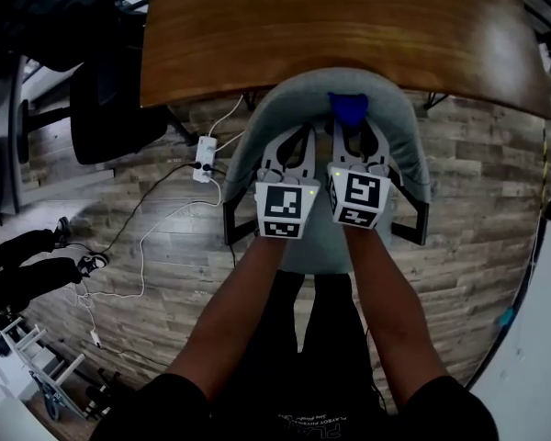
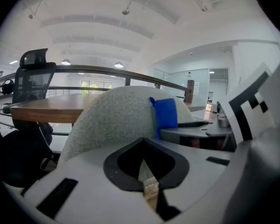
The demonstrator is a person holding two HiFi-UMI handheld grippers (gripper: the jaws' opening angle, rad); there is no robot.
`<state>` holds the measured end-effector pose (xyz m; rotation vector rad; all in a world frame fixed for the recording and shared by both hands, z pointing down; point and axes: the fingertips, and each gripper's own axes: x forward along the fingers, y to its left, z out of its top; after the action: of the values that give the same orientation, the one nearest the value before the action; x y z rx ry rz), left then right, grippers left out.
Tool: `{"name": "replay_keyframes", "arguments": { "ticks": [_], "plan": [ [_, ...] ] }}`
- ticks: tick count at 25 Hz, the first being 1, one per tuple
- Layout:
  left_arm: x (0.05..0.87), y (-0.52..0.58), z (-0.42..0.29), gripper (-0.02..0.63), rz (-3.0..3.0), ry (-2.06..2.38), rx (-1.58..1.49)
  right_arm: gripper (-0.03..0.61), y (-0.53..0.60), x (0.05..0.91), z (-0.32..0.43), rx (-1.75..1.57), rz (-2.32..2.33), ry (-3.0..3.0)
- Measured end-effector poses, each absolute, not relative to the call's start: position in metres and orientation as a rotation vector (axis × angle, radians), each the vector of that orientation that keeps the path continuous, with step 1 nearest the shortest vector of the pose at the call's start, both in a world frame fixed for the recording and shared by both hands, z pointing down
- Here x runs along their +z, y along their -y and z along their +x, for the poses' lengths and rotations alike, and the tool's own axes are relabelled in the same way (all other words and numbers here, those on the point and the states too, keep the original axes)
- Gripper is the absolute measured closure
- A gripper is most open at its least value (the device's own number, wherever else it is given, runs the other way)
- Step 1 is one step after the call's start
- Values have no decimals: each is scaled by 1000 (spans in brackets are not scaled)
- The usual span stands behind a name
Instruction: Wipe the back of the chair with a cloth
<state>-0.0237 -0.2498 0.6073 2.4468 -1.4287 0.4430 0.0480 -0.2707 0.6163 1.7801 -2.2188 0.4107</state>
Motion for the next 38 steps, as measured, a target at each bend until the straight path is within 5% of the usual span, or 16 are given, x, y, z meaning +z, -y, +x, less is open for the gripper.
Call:
{"name": "replay_keyframes", "arguments": {
  "ticks": [24, 38],
  "plan": [
    [602, 234, 51, 611, 2544, 1237, 382, 443, 234, 619, 155, 360, 1995, 1978],
    [617, 212, -64, 611, 2335, 1484, 351, 443, 226, 636, 20, 335, 1629, 2263]
  ]
}}
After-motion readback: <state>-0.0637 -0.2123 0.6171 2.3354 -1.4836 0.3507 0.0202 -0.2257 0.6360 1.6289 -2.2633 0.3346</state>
